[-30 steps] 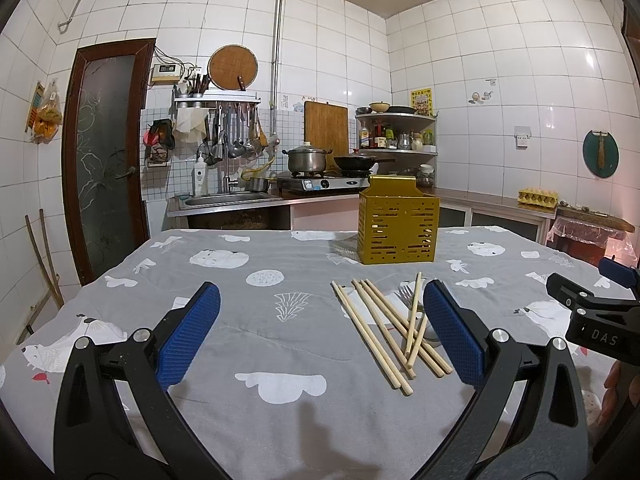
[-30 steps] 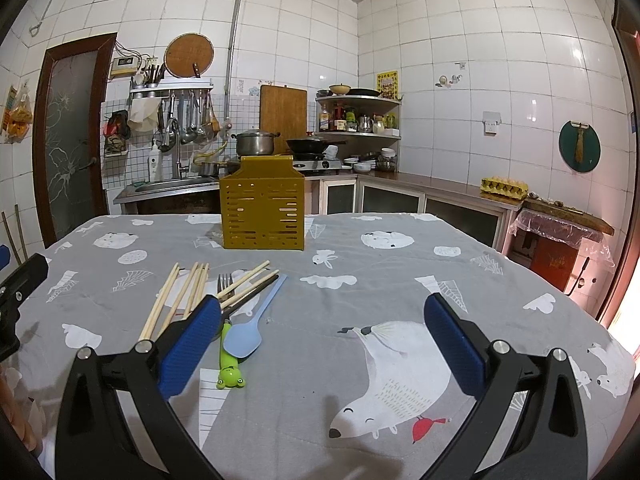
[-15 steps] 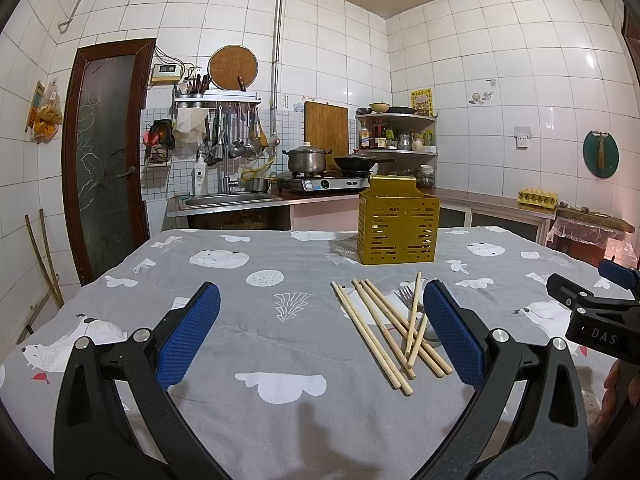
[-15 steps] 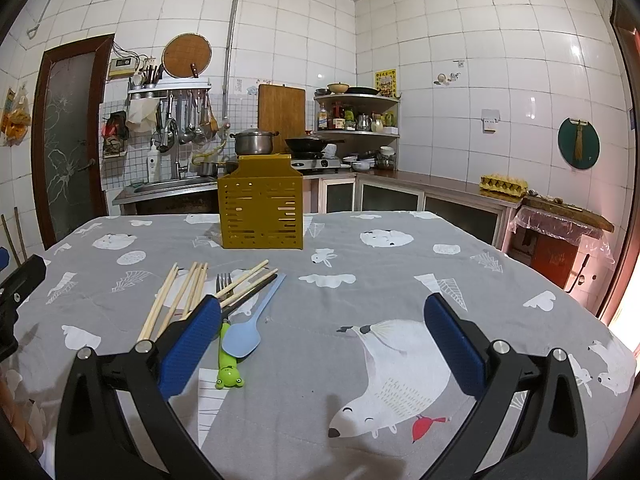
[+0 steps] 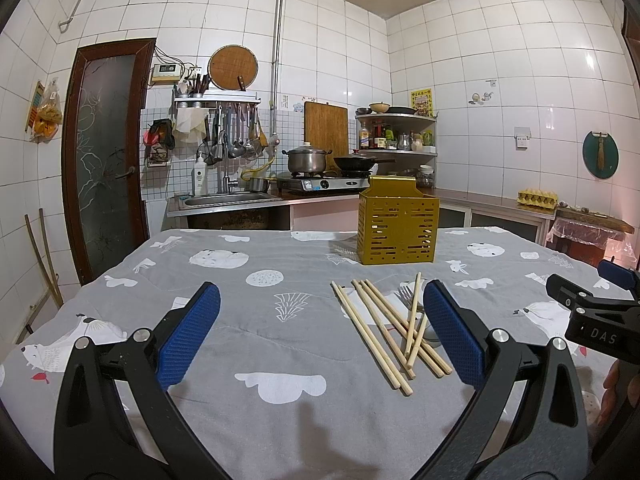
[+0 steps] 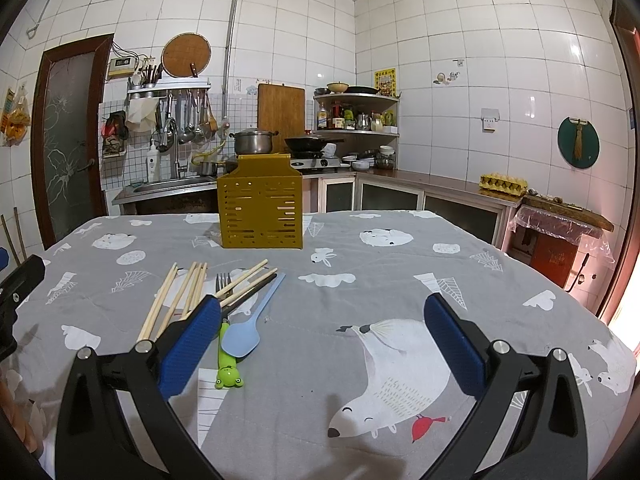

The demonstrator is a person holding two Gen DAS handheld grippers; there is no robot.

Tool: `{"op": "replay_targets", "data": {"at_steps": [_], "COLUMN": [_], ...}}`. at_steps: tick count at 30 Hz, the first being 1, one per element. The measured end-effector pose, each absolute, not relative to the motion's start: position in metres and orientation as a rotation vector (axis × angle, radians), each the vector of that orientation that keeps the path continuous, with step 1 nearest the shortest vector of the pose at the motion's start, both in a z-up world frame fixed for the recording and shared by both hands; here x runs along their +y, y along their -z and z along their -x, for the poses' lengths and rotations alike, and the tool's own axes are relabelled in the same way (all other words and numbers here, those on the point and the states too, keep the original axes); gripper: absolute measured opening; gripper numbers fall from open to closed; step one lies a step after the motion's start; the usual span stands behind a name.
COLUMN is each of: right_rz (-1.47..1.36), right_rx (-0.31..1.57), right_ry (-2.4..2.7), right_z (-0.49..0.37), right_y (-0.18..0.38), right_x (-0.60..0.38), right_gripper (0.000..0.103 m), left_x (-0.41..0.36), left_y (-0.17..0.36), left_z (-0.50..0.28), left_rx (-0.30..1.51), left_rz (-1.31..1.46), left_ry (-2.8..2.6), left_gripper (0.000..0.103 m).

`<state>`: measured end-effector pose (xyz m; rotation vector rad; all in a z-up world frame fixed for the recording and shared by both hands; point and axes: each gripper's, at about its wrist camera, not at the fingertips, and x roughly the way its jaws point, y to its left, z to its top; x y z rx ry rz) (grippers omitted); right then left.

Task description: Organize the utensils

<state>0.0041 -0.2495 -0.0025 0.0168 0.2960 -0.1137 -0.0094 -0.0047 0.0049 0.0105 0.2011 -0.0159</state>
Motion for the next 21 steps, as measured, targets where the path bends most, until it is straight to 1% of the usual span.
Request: {"op": "replay_targets", "data": {"at_steps": [21], "right_rz": [-0.019], "right_rx": [0.292], "right_ry": [0.116], "right_z": [-0.0037], "right_y": [0.0002], "right_x": [-0.2506], "right_gripper": [0.099], "left_x": [-0.0045], "left_y": [-0.0069], "left_z": [0.0108], "left_rx": [0.197], "left_rz": [-0.007], "left_ry": [0.014], "left_gripper": [0.098]}}
